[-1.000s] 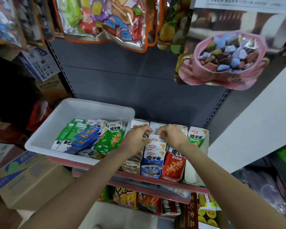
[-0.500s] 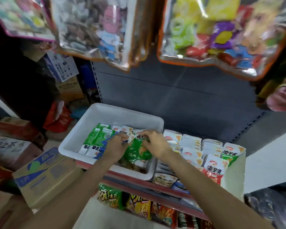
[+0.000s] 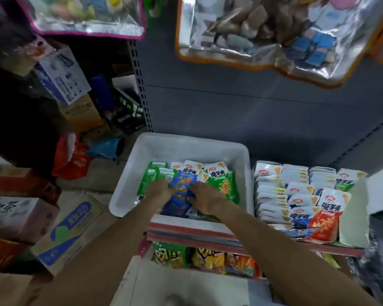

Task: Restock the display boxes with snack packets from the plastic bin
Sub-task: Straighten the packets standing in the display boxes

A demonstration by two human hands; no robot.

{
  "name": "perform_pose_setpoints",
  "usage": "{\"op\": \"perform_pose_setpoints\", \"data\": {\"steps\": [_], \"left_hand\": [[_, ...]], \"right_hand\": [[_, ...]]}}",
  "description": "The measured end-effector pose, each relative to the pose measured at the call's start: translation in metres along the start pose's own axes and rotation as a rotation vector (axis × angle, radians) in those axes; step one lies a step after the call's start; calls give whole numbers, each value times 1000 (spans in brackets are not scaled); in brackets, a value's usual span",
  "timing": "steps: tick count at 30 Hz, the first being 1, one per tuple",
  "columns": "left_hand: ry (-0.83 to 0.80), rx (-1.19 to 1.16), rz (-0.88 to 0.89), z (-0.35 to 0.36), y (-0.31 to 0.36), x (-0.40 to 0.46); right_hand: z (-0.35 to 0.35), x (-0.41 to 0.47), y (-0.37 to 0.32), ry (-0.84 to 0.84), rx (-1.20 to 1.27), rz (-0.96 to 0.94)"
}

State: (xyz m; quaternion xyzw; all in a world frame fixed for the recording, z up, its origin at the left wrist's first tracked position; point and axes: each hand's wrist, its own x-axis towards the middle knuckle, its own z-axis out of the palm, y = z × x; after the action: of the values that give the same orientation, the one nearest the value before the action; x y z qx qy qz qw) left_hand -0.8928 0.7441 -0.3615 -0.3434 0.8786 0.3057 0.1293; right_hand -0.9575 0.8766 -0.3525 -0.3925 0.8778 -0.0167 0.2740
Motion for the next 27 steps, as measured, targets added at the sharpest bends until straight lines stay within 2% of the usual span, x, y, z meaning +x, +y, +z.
{"op": "perform_pose_setpoints", "data": {"steps": [3, 5, 8, 10, 13, 15, 17, 19, 24, 27], "left_hand": [[95, -5, -22, 3, 5, 3], [120, -130, 11, 5, 11, 1], [108, -519, 42, 5, 20, -7], [114, -690, 52, 1, 25, -16], [104, -733, 136, -3, 39, -32], [29, -725, 222, -1, 53, -45], [-64, -696, 286, 7, 69, -55], [-69, -654, 340, 18, 90, -60], [135, -429, 535, 45, 154, -69], [172, -212, 666, 67, 191, -80]], "right_hand": [[5, 3, 5, 30, 59, 48], [6, 3, 7, 62, 164, 66], [0, -3, 15, 206, 610, 120], [-10, -10, 22, 306, 934, 149], [-29, -21, 36, 408, 1448, 228], [-44, -38, 52, 471, 1602, 200], [-53, -57, 72, 544, 1582, 146], [-59, -75, 99, 607, 1538, 115], [-84, -126, 160, 795, 1454, 47], [-95, -151, 197, 915, 1296, 53]]}}
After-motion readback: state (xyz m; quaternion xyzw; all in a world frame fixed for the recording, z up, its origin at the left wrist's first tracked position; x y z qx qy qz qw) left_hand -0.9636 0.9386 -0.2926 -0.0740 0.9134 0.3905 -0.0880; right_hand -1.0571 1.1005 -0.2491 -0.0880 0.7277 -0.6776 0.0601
